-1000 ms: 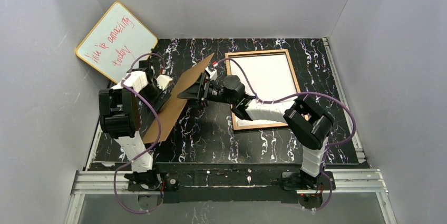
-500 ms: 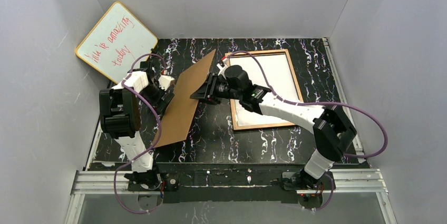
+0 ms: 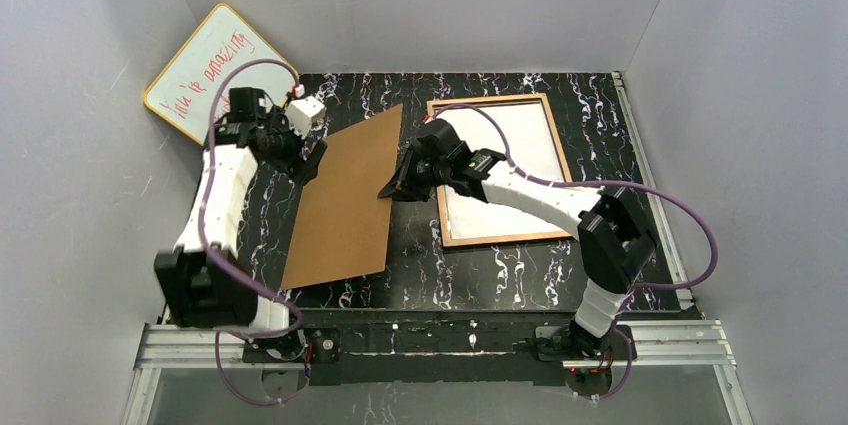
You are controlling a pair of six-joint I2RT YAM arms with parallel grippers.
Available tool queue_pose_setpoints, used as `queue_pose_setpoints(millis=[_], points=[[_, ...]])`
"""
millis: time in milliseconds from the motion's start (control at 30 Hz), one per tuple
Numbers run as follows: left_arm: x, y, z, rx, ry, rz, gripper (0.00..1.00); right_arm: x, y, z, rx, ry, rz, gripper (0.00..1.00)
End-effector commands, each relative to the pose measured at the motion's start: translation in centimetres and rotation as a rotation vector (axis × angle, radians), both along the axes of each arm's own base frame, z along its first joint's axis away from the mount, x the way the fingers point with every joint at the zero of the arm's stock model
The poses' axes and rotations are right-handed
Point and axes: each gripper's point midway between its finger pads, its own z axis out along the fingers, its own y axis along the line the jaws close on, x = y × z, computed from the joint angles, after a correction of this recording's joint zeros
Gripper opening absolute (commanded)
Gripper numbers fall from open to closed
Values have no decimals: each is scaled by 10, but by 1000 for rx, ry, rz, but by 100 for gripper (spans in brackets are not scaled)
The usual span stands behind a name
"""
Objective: Put the photo into the frame
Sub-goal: Turn over the photo frame item at the center of the board.
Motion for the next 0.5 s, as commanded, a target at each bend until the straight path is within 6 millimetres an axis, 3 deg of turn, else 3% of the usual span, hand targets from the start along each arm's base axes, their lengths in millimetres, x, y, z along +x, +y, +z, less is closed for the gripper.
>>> queue_pose_setpoints(millis=[0,133,267,367,467], points=[[-45,-46,67,-142,-191,-233,98,35,-2,67,162,-14,-88,1],[-85,-64,107,-158,-323,-392,98,59,-2,108,254,-7,-139,1],[-122,-75,132,-144,-441,-515,98,73,-5,139,348,32,-168,1],[-143,-80,141,-113,-532,-574,98,75,-10,159,410,44,-191,1],[-154,-81,140,-70,-592,-624,98,74,-13,167,444,64,-220,1]])
